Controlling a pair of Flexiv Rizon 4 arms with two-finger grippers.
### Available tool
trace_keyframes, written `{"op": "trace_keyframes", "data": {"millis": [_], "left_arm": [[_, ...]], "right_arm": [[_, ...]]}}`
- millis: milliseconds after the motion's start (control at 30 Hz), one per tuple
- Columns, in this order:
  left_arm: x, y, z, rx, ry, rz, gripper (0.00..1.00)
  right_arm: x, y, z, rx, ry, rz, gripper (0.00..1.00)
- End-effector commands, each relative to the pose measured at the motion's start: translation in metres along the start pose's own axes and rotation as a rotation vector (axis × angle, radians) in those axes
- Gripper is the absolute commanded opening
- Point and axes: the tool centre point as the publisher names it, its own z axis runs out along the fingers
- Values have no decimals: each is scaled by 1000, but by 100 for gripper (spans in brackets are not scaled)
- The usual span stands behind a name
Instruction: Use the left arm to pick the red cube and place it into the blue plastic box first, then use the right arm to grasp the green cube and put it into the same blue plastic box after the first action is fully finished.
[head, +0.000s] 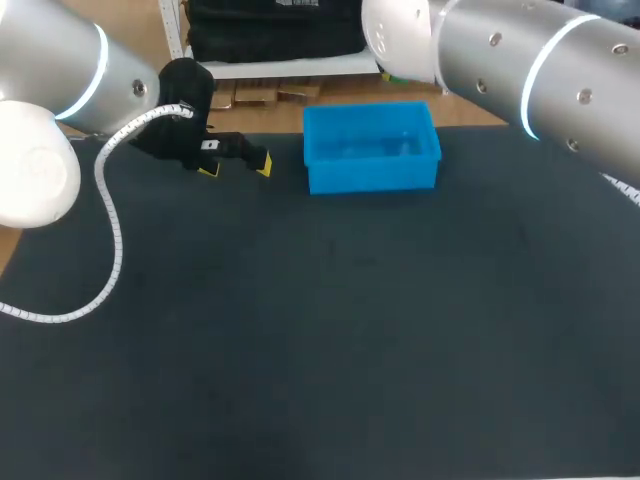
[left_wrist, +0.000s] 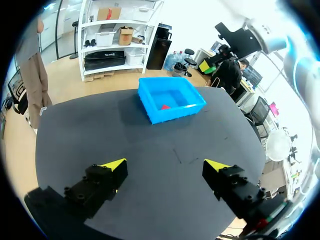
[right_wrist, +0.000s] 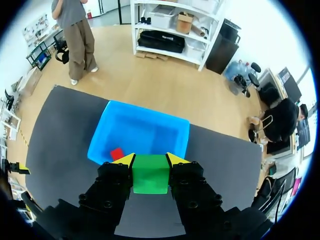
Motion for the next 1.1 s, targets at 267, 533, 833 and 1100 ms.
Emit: {"op": "trace_keyframes", "data": {"millis": [267, 533, 833, 1100], "left_arm": [[1, 1, -1, 6, -3, 2, 100], [1, 1, -1, 6, -3, 2, 100], [1, 1, -1, 6, -3, 2, 100], [1, 1, -1, 6, -3, 2, 100]], "right_arm": [[-24, 0, 22, 1, 148, -4, 0], [-24, -2, 29, 6, 152, -1, 0], [-29, -5, 39, 23, 133, -3, 0], [-26, -5, 50, 28, 136, -3, 0]]}}
